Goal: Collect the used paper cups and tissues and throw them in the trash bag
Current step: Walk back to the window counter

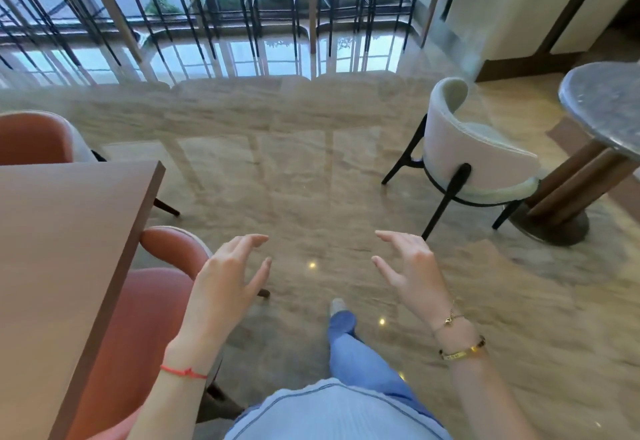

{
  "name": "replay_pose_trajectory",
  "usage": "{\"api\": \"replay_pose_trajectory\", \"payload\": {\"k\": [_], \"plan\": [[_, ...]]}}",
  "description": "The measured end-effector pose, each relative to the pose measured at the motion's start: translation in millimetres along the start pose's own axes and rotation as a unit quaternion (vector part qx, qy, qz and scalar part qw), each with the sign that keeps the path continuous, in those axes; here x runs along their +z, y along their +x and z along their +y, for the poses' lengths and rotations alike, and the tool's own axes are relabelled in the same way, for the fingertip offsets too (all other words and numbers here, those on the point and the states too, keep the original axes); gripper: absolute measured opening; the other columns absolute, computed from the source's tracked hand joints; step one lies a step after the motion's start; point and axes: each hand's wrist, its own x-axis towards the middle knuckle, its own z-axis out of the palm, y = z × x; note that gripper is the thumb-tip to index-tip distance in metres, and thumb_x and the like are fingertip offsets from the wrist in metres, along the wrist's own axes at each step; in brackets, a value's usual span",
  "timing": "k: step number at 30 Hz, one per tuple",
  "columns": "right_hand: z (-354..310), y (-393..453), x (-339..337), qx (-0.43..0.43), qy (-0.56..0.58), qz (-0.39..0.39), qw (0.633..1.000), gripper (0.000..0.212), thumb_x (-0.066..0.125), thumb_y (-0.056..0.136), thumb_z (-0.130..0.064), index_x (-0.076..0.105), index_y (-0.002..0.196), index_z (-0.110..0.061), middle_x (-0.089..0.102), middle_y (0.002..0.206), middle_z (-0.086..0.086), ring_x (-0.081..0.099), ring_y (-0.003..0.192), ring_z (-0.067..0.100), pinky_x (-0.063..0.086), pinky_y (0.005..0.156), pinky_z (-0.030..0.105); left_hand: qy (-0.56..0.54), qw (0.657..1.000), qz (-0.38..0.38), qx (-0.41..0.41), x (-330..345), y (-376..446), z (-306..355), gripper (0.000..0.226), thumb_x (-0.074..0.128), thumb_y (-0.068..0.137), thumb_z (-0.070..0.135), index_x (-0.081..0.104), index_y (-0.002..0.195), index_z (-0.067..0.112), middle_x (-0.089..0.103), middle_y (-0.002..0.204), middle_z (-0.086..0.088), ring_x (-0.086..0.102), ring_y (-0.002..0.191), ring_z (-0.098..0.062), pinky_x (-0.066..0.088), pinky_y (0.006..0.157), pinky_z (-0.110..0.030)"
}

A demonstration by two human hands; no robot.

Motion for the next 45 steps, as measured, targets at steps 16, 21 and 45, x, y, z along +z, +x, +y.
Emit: {"api": "replay_pose_trajectory", "payload": {"k": [16,21,45], "plan": [[17.6,389.4,25.1,-0.067,-0.003,-0.051,0.996,0.039,0.068,0.084,-0.02,0.06,0.121,-0.014,0.064,0.114,0.0,0.052,0.114,0.017,0.038,0.103,0.031,-0.001,0.996,0.07,-0.063,14.5,343.5,-55.2,0.03,0.067,0.087,0.024,0.062,0.117,0.019,0.065,0.112,0.006,0.062,0.104,-0.015,0.051,0.09,-0.038],[17.0,491.1,40.1,-0.083,-0.002,-0.075,0.994,0.038,0.068,0.084,-0.021,0.059,0.121,-0.014,0.064,0.115,0.0,0.052,0.114,0.016,0.034,0.101,0.022,-0.004,0.992,0.076,-0.099,14.3,425.9,-73.1,0.031,0.067,0.087,0.021,0.063,0.117,0.018,0.065,0.112,0.005,0.062,0.105,-0.016,0.05,0.09,-0.038],[-22.3,980.0,161.3,-0.053,0.032,-0.056,0.997,0.037,0.068,0.083,-0.018,0.061,0.119,-0.014,0.064,0.115,0.0,0.052,0.113,0.017,0.035,0.1,0.021,0.015,0.997,0.062,-0.048,-18.4,927.3,-238.3,0.031,0.066,0.087,0.023,0.062,0.117,0.018,0.065,0.111,0.006,0.062,0.104,-0.017,0.051,0.087,-0.039]]}}
